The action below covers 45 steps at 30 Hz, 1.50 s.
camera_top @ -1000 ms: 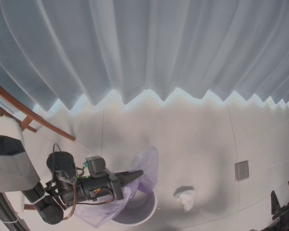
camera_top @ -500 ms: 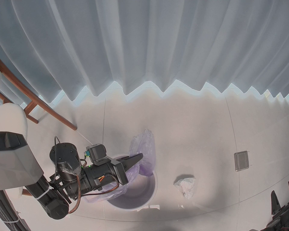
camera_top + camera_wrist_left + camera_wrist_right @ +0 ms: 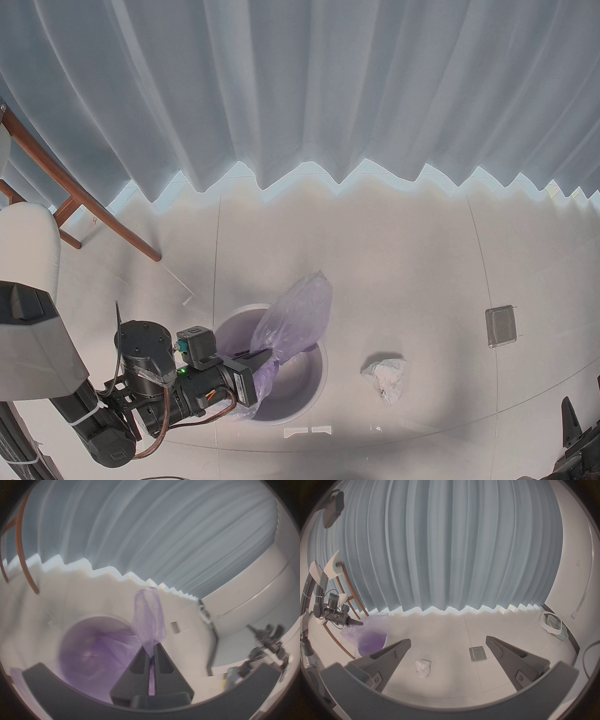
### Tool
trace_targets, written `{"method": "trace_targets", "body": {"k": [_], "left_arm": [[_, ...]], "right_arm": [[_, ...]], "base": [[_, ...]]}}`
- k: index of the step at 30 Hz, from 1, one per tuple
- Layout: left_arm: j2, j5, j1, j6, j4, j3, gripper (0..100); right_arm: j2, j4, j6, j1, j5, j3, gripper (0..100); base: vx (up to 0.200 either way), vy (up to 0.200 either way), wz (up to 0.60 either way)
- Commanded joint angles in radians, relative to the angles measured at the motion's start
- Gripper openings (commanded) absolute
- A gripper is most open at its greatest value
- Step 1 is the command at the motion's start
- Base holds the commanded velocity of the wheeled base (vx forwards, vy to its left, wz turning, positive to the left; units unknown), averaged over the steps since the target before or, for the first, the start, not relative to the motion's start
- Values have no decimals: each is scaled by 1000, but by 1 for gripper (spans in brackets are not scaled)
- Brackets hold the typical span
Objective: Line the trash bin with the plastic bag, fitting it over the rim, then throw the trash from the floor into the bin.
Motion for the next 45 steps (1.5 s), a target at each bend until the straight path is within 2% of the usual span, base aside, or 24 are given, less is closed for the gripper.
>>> {"method": "trace_targets", "body": {"k": [1, 10, 16, 17, 19, 20, 21, 23, 24, 25, 26, 29, 31, 33, 35, 37, 38, 39, 41, 44, 45], "left_arm": [[-15, 230, 13, 183, 116, -26, 0], [-21, 224, 2, 192, 111, -29, 0], [-24, 224, -32, 166, 93, -103, 0], [-29, 232, -44, 128, 91, -123, 0], [-35, 232, -55, 111, 94, -128, 0], [-35, 232, -55, 111, 96, -128, 0], [-30, 232, -53, 108, 96, -129, 0], [-24, 230, -55, 100, 94, -129, 0], [-23, 226, -58, 97, 94, -123, 0], [-23, 226, -58, 97, 94, -123, 0], [-26, 226, -58, 99, 93, -123, 0], [-32, 222, -60, 103, 91, -118, 0], [-32, 224, -50, 111, 88, -114, 0], [-35, 222, -47, 143, 73, -105, 0], [-43, 218, -47, 189, 47, -85, 0], [-44, 172, -47, 238, 10, -49, 0], [-44, 124, -44, 271, -13, -23, 0], [-44, 124, -44, 271, -13, -23, 0], [-37, -14, -12, 375, -91, 58, 0], [-37, -117, 6, 485, -114, 96, 0], [-37, -133, 8, 495, -114, 101, 0]], "right_arm": [[-16, -1, -8, 1, 5, 18, 100], [-18, -1, -8, 1, 28, 18, 100], [-18, -1, -3, 1, 29, 18, 100], [-5, -28, 39, 2, 32, -22, 100], [122, -110, 200, 12, 25, -248, 100], [162, -120, 232, 12, 25, -294, 100], [280, -96, 304, 1, 31, -424, 100], [346, -47, 316, 7, 71, -469, 100], [404, -11, 321, 27, 137, -496, 100], [418, -4, 321, 30, 150, -504, 100], [493, 31, 336, 35, 203, -533, 100], [610, 41, 368, 65, 259, -565, 100], [702, 48, 399, 91, 290, -607, 100], [780, 51, 453, 127, 293, -642, 100], [832, 62, 499, 193, 293, -660, 100], [871, 101, 529, 263, 292, -666, 100], [894, 128, 539, 295, 292, -670, 100], [894, 128, 539, 295, 292, -670, 100], [973, 185, 542, 390, 287, -674, 100], [1064, 193, 542, 502, 270, -666, 100], [1079, 194, 542, 518, 262, -666, 100]], "base": [[0, 0, 0], [0, 0, 0], [0, 0, 0], [0, 0, 0], [0, 0, 0], [0, 0, 0], [0, 0, 0], [0, 0, 0], [0, 0, 0], [0, 0, 0], [0, 0, 0], [0, 0, 0], [0, 0, 0], [0, 0, 0], [0, 0, 0], [0, 0, 0], [0, 0, 0], [0, 0, 0], [0, 0, 0], [0, 0, 0], [0, 0, 0]]}}
